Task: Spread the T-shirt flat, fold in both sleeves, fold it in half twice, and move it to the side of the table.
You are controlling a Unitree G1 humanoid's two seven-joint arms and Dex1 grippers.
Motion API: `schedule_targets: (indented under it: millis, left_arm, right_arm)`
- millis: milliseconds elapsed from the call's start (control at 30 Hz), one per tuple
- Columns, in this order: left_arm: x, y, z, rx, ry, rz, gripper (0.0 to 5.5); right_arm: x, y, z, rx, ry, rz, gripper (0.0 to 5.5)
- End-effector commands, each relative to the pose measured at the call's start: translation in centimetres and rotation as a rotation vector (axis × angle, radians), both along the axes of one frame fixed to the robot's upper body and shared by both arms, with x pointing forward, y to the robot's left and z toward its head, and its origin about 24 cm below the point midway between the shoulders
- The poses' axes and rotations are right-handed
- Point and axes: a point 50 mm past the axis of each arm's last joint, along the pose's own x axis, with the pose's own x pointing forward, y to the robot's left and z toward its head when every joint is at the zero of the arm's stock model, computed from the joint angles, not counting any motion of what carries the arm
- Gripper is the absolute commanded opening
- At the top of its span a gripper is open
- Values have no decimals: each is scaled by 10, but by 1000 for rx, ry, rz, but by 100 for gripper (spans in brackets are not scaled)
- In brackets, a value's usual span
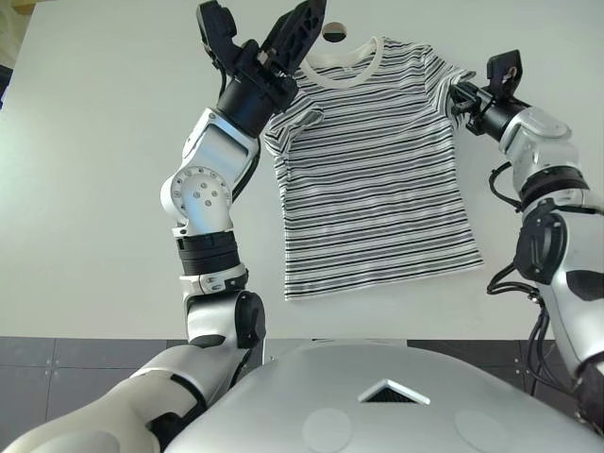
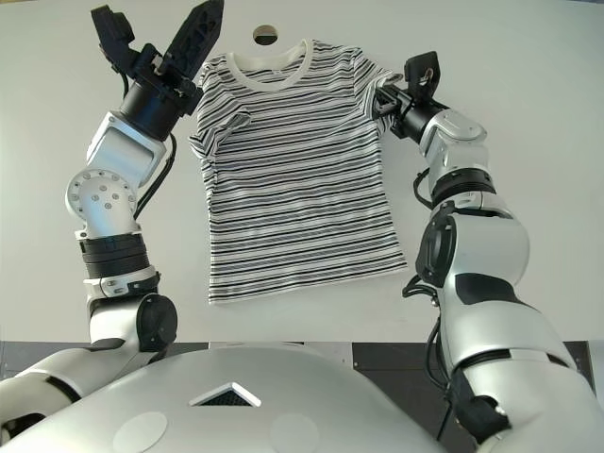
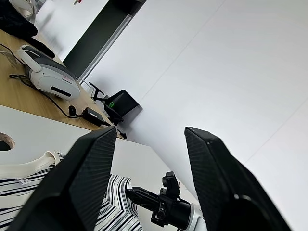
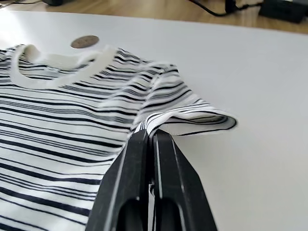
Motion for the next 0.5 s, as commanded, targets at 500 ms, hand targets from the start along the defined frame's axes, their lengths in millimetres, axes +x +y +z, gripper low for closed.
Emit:
schedule_targets:
  millis: [500]
  left_arm:
    - [1, 4, -5, 13, 28, 17, 263]
  right_arm:
    - [-15, 65, -22, -471, -171, 477, 13]
